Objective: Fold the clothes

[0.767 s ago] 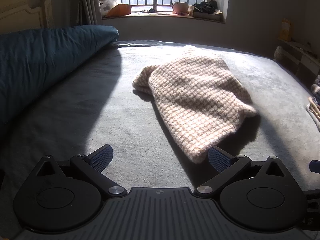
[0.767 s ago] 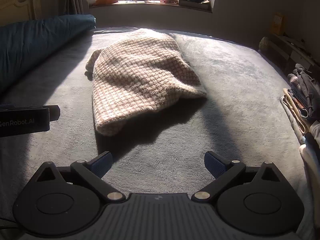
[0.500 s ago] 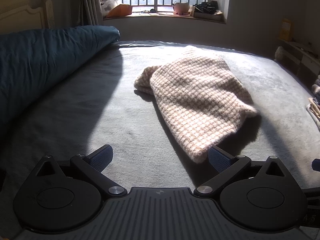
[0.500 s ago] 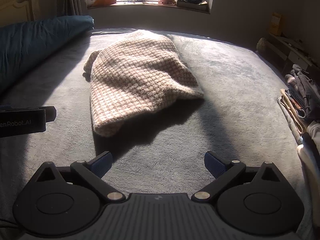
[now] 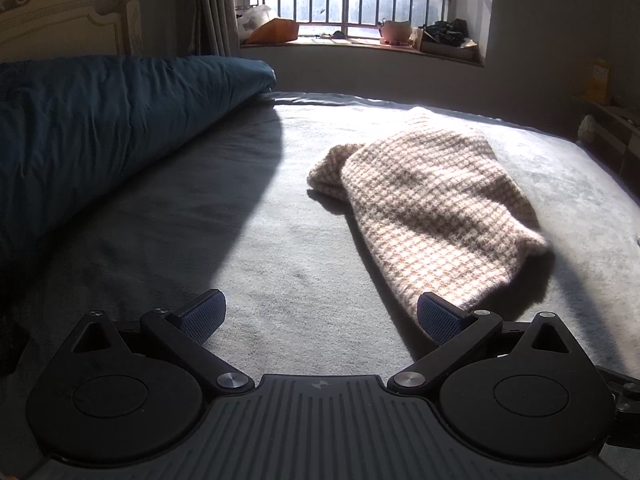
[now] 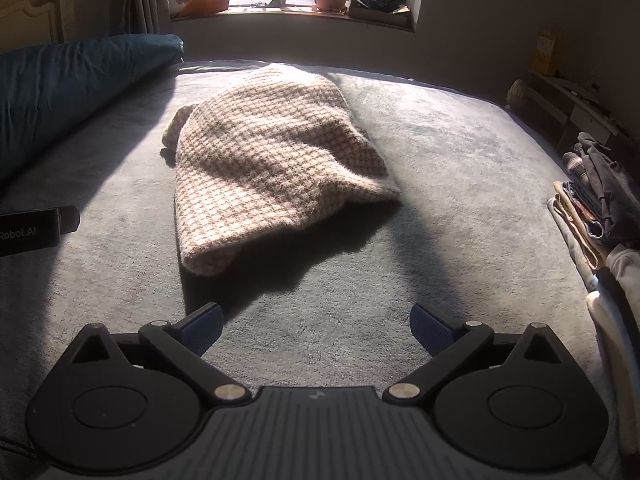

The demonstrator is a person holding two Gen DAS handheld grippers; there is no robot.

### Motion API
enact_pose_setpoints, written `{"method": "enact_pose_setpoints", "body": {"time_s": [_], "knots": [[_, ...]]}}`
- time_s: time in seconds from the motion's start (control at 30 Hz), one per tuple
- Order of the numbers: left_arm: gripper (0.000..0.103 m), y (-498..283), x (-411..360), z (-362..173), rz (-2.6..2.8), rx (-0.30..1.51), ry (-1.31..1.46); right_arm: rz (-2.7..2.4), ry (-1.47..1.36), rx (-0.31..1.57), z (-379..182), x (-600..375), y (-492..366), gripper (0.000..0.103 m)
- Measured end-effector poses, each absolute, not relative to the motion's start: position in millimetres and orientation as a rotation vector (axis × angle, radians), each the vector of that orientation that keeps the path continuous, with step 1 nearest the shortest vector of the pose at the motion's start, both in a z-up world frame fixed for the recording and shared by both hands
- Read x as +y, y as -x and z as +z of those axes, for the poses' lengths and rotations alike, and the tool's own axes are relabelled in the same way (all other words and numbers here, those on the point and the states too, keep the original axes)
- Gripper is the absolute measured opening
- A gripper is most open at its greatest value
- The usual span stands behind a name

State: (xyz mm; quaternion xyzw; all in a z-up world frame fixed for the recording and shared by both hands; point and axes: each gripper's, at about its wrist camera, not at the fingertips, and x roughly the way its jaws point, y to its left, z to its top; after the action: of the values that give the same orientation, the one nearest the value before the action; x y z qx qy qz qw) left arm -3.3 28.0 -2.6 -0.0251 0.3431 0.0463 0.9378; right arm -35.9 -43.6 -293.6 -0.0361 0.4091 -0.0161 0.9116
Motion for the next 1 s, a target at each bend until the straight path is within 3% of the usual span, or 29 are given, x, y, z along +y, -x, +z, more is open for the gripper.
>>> {"method": "enact_pose_setpoints", "body": {"time_s": [1.0], "knots": [[0.103, 4.2, 24.8, -8.0, 0.093, 0.710, 0.033, -0.049, 0.067, 0.859, -297.9, -39.0, 36.3, 0.102]]}}
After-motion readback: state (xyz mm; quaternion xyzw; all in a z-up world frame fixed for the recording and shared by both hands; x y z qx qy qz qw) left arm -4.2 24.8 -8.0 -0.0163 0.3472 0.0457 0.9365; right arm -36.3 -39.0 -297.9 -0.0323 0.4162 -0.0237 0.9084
